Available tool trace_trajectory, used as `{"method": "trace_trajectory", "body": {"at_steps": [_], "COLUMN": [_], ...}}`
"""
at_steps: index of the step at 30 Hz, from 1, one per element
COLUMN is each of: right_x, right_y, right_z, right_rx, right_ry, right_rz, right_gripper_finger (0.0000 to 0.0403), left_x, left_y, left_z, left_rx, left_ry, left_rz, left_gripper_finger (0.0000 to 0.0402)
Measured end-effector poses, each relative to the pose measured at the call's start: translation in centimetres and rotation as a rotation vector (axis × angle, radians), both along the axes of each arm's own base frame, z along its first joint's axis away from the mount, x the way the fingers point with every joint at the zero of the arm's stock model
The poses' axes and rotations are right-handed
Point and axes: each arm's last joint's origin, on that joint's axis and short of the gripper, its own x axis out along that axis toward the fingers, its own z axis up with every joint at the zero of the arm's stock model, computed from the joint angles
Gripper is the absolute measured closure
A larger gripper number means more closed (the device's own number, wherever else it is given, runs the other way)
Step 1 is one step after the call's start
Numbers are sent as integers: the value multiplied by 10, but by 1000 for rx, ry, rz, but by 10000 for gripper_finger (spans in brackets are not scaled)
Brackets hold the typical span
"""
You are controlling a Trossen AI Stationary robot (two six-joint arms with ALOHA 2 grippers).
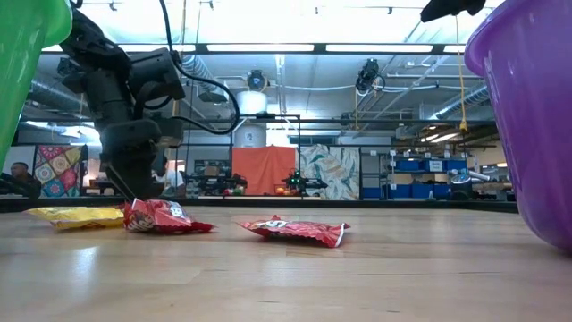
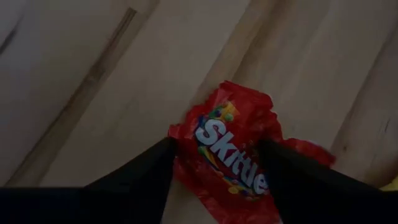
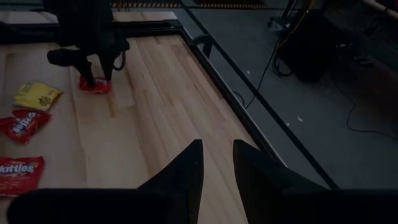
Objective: Sort candy by brand, put in halloween buckets
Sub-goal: Put the red candy into the green bucket
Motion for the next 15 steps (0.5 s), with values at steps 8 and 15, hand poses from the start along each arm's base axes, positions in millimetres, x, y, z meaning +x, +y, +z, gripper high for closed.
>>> {"method": "trace_trajectory", "body": {"at_steps": [8,15], "right_x": [1,2], "right_y": [0,0], "right_z": [2,3], "right_rx": [-11,-19], "right_ry": [-14,-19], "right_rz": [8,13], "right_gripper_finger": [302,302], "left_x": [2,18], "left_y": [0,1], "left_z": [1,28], "left_rx": [-10,-55], "left_ry": [-19,-140], "left_rz": [-7,-50], "left_gripper_finger": [274,341]}}
